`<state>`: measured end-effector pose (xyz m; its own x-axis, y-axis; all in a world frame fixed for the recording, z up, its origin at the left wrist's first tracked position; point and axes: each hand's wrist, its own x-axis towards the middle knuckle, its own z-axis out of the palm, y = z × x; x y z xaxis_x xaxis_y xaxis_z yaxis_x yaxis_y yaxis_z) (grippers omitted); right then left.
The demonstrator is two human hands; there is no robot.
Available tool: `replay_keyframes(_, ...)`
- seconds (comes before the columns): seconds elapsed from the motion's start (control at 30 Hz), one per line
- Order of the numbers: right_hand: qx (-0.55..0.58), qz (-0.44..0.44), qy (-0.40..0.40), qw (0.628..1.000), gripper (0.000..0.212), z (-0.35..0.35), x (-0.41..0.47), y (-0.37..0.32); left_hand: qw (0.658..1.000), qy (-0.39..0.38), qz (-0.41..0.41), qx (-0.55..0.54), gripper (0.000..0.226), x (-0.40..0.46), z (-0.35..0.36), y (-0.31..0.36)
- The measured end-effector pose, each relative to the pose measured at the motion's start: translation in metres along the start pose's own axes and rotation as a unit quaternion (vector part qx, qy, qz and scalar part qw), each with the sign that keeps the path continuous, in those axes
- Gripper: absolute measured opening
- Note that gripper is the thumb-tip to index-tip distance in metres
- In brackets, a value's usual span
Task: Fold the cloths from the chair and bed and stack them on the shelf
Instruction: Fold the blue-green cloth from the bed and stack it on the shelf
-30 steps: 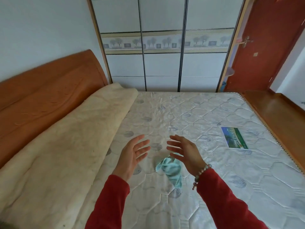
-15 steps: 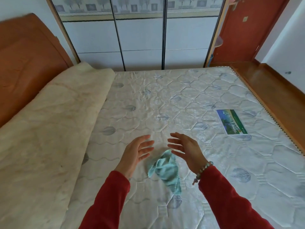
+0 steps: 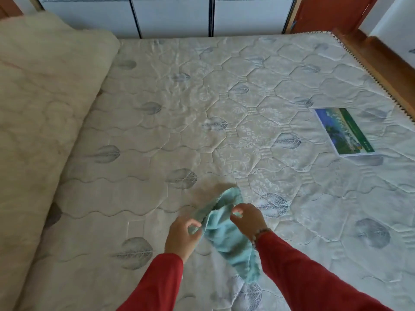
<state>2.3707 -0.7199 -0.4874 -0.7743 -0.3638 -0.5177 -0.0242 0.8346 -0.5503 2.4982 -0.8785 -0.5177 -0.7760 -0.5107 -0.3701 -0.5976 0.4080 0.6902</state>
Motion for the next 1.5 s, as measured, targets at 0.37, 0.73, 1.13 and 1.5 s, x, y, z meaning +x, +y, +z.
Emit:
replay_keyframes(0.37, -0.016, 0.053, 0.079, 0.995, 0.021, 0.049, 0.036, 0.025, 0.995, 0.084, -0.011, 0.054, 0.05, 0.0, 0.05, -0.054)
replay_keyframes(0.73, -0.071, 0.025, 0.099, 0.992, 0.021, 0.006, 0.0, 0.026, 0.993, 0.065, 0.027, 0.098, 0.045, -0.018, -0.019, -0.055)
replay_keyframes(1.13, 0.077, -0.063, 0.236, 0.967, 0.017, -0.096, -0.018, -0.088, 0.986, 0.153, 0.051, 0.051, 0.018, 0.019, -0.175, 0.031)
replay_keyframes(1.5, 0.143, -0.102, 0.275, 0.945, 0.009, -0.087, -0.035, -0.102, 0.961, 0.213, 0.171, 0.039, 0.022, -0.024, -0.194, 0.035)
